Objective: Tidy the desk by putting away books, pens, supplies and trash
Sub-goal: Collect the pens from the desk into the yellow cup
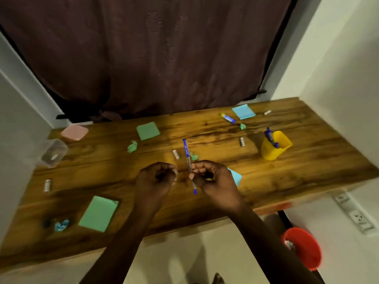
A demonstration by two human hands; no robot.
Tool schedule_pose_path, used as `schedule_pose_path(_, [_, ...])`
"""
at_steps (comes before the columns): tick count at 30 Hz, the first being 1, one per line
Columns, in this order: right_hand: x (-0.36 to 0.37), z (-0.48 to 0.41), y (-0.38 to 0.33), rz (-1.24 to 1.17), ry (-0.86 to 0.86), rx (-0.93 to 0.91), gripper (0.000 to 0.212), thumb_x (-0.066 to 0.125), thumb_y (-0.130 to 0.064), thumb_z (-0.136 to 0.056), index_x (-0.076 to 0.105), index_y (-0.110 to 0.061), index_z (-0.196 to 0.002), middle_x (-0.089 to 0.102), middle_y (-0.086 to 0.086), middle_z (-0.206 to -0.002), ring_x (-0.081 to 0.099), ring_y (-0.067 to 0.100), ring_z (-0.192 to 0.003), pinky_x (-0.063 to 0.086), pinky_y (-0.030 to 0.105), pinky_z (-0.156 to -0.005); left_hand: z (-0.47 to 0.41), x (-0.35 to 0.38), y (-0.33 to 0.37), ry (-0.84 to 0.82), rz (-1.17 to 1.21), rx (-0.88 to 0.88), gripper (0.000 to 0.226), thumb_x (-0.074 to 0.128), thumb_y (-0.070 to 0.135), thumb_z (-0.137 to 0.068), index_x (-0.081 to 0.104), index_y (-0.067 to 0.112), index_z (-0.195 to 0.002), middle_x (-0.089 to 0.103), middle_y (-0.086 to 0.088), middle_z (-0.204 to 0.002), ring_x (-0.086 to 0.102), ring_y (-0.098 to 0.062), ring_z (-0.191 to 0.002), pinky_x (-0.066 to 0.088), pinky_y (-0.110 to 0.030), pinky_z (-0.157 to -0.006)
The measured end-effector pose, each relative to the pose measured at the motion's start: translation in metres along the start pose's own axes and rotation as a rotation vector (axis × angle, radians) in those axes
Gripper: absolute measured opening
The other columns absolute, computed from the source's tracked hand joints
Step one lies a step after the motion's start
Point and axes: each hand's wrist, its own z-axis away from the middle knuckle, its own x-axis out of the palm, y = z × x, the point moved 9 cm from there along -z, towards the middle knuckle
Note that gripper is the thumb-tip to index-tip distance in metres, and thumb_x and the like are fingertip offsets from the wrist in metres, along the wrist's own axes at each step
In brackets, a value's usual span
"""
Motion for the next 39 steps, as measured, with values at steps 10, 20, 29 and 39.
schedule_pose_path(10, [-0.183, 0.001, 0.045, 0.014, 0.212, -0.039, 0.018, 0.081, -0.006, -0.083, 0.076, -0.017, -0.096, 0.076, -0.010, -0.090, 0.072, 0.006, -0.089, 0.057, 0.022, -0.084, -0.001, 0.179, 0.032, -0.138, -0.001, 0.027, 0.016, 0.071, 0.009, -0.090, 0.076, 0.022, -0.085, 0.078, -0.001, -0.079, 0.076, -0.021, -0.077, 0.061, -0.054, -0.082])
schedule_pose_path(20, [-0.274, -0.029, 0.071, 0.043, 0.313, -0.050, 0.018, 0.079, -0.008, -0.086, 0.074, -0.018, -0.100, 0.076, -0.004, -0.095, 0.073, 0.012, -0.095, 0.059, 0.031, -0.087, -0.026, 0.268, 0.038, -0.242, -0.023, 0.061, 0.018, 0.072, 0.008, -0.089, 0.075, 0.025, -0.084, 0.077, 0.000, -0.080, 0.076, -0.023, -0.074, 0.062, -0.054, -0.077])
schedule_pose_path(29, [-0.318, -0.092, 0.085, 0.257, 0.332, -0.097, 0.009, 0.065, -0.007, -0.097, 0.067, -0.016, -0.099, 0.073, -0.005, -0.097, 0.072, 0.008, -0.099, 0.061, 0.032, -0.078, -0.076, 0.319, 0.022, -0.254, -0.020, 0.016, 0.013, 0.077, 0.008, -0.085, 0.077, 0.018, -0.093, 0.078, 0.000, -0.085, 0.076, -0.018, -0.083, 0.063, -0.049, -0.081])
schedule_pose_path(39, [-0.318, -0.124, 0.131, 0.441, 0.253, -0.007, 0.024, 0.070, -0.005, -0.090, 0.069, -0.022, -0.107, 0.074, -0.009, -0.103, 0.072, 0.003, -0.093, 0.060, 0.037, -0.076, -0.118, 0.374, -0.002, -0.377, -0.178, -0.054, 0.067, 0.091, 0.012, -0.069, 0.058, 0.025, -0.126, 0.061, 0.006, -0.132, 0.063, -0.013, -0.113, 0.050, -0.014, -0.080])
